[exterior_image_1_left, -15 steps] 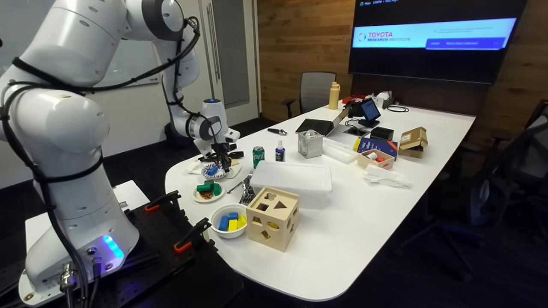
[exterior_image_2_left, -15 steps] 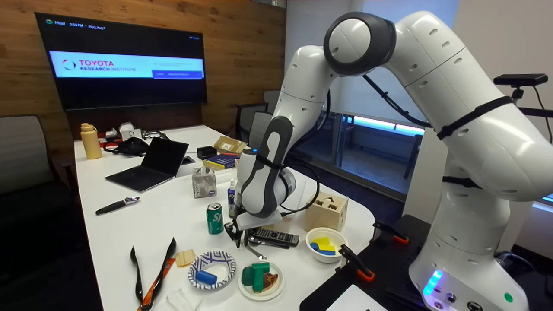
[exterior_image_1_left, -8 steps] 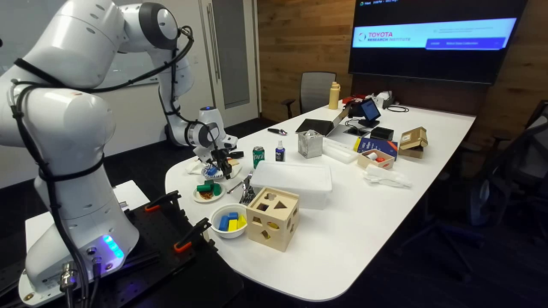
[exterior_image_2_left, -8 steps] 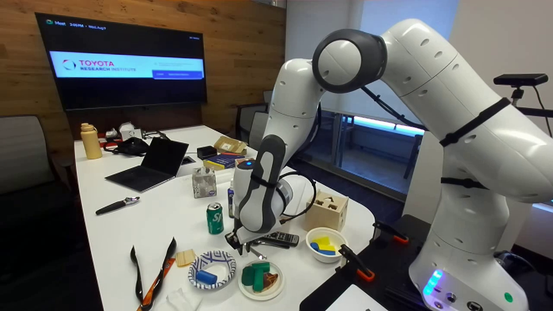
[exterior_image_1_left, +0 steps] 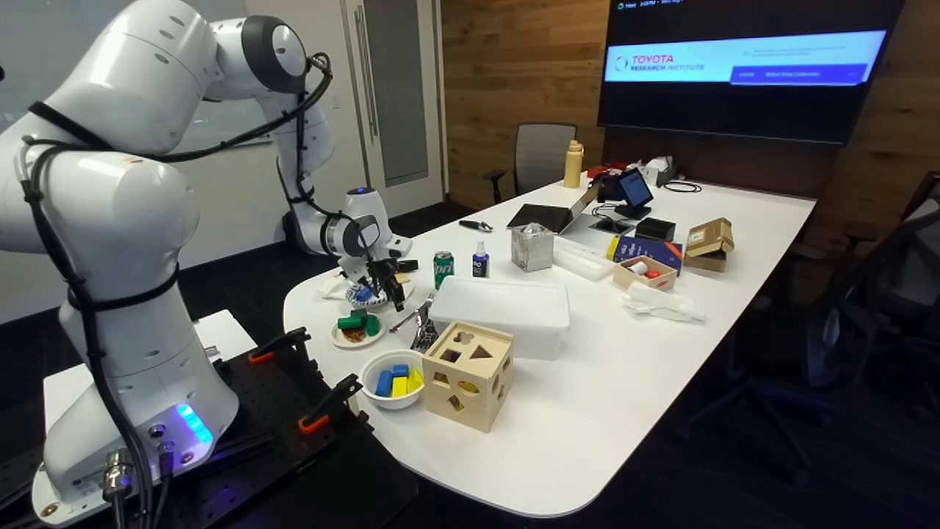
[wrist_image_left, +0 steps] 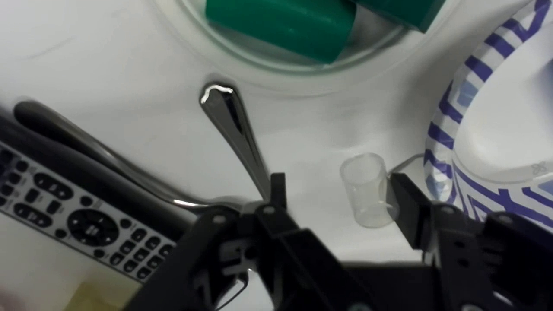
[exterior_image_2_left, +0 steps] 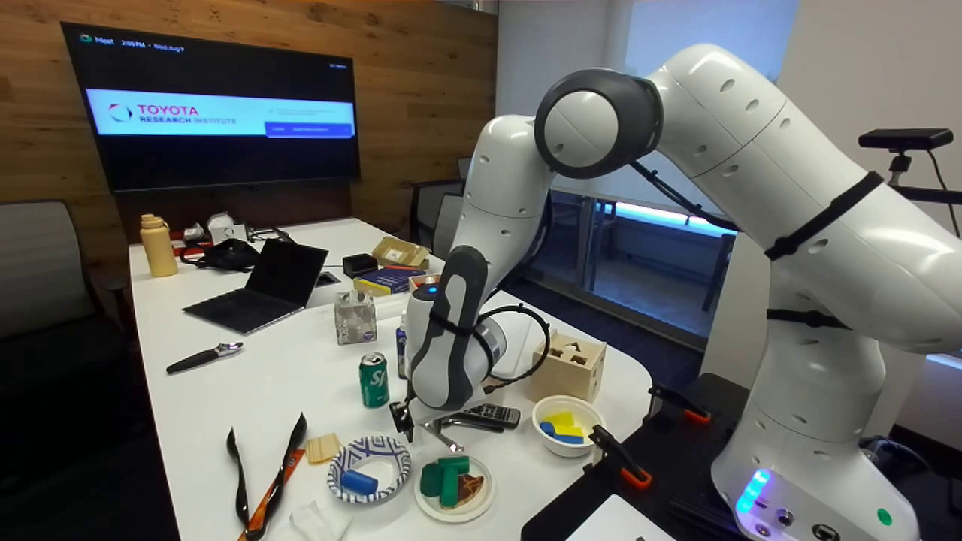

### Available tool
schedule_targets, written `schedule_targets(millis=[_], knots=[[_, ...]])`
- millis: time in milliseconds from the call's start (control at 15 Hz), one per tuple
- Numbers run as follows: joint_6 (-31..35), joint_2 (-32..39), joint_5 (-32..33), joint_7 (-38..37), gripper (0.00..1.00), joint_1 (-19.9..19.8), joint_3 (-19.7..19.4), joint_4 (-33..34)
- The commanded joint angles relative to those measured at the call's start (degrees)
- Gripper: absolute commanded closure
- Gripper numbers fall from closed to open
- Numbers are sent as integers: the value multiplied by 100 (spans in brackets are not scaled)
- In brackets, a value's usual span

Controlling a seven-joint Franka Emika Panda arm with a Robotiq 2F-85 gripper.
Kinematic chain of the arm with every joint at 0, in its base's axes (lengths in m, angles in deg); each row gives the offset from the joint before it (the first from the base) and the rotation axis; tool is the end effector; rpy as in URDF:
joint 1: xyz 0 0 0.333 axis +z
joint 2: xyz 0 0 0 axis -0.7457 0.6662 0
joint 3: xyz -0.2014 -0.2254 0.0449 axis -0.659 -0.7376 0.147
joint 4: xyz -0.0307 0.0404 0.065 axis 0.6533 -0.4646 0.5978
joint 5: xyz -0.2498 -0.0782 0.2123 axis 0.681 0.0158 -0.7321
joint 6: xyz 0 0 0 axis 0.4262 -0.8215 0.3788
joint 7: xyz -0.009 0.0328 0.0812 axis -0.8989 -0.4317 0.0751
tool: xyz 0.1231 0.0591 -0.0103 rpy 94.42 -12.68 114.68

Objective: Remove the cap from the blue bottle

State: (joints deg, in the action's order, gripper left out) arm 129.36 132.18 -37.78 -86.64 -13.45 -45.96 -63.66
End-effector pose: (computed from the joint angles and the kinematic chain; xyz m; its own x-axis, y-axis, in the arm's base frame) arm 0.4899 0.2169 0.0384 0.9627 -0.2091 0.1716 -0.2110 -0.9775 -0.0077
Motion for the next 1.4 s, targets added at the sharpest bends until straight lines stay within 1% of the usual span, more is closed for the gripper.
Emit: schedule_targets(millis=[0,67,267,400,467,533,667,867,933,1067,1200,1333], knots=[[85,-278,-201,102,5,-54,-40,-110],[103,-368,-212,96,0,-43,-96,-145],[76,-482,-189,81,0,24,-286,-121],[-22,-429,-156,105,0,7,-295,-22],[-61,-401,-142,95,0,61,-330,-2],[-74,-418,-145,111,0,29,-285,-2],[-73,-565,-144,168,0,-60,-205,-46],[-220,-937,-109,224,0,-83,-251,-137],[-384,-1142,-81,245,0,-92,-298,-161],[-779,-1597,5,387,0,-257,-252,-164],[-1394,-2015,172,474,0,-412,-209,-80],[-2004,-2380,401,497,0,-652,-80,61]])
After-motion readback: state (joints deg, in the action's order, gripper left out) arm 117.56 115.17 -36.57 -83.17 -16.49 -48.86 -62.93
